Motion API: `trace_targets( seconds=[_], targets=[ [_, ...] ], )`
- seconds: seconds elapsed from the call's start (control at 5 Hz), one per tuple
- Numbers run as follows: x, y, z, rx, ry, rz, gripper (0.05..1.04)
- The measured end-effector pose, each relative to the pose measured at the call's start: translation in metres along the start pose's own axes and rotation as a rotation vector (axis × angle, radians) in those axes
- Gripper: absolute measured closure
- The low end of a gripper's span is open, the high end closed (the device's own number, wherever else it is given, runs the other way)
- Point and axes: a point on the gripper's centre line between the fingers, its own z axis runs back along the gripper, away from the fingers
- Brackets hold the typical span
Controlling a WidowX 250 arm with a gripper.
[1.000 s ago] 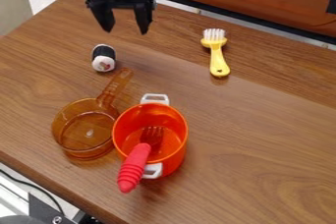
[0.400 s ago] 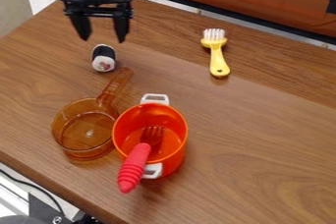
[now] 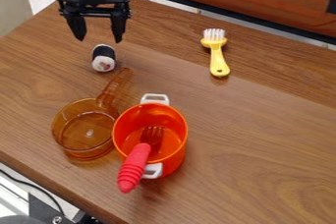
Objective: Take the object into the the pan
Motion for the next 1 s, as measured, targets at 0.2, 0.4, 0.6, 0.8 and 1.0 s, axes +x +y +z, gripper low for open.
trace_targets(
  seconds=[0.2,0.4,0.6,0.8,1.0],
  targets=[
    [0.000,-0.003,-0.007,-0.001,-0.022,0.031,0.086],
    [0.001,-0.003,-0.017,0.019,0.000,0.060,0.086],
    [0.004,0.000,-0.023,0.049,-0.014,0.074,0.086],
    [0.003,-0.001,-0.033,0.068,-0.004,0.082,0.086],
    [0.001,-0.001,-0.040,0.089,0.015,0.076,0.086]
  ],
)
